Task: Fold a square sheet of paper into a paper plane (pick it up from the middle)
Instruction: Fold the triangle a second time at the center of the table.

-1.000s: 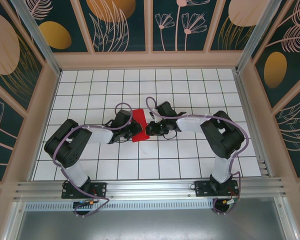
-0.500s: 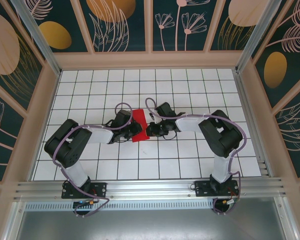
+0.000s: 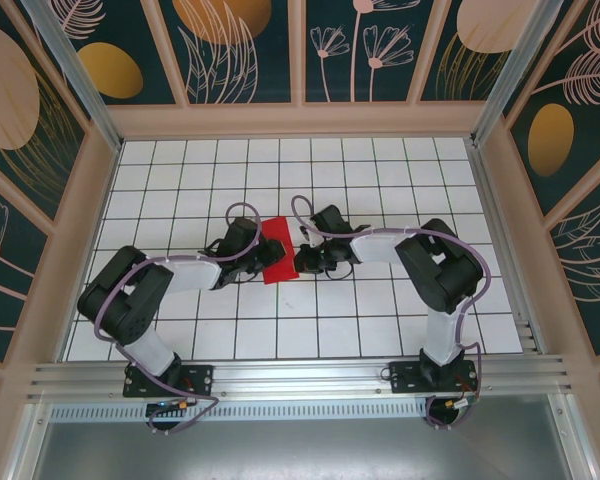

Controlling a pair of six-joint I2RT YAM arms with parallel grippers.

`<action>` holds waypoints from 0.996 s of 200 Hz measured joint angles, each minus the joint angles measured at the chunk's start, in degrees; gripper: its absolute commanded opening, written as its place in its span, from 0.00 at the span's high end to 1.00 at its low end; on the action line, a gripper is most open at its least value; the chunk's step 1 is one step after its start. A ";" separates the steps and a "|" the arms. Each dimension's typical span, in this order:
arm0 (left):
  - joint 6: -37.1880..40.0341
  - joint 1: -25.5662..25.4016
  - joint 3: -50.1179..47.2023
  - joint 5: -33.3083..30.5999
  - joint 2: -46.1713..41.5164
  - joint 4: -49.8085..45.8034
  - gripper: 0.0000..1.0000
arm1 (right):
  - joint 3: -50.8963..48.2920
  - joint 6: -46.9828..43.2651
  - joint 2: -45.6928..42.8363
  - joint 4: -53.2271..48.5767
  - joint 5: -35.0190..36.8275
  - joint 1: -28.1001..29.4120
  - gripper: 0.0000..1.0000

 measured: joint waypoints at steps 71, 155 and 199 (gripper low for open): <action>0.07 -0.59 -1.16 4.37 0.76 4.90 0.73 | 0.00 1.09 0.46 0.61 -1.31 -0.52 0.94; 0.20 -0.98 0.66 2.82 4.92 2.19 0.81 | 0.66 1.33 1.05 0.55 -1.68 -0.63 0.94; -0.35 -0.98 0.74 0.85 4.92 1.86 0.83 | 0.79 1.86 1.14 0.61 -1.73 -0.63 0.84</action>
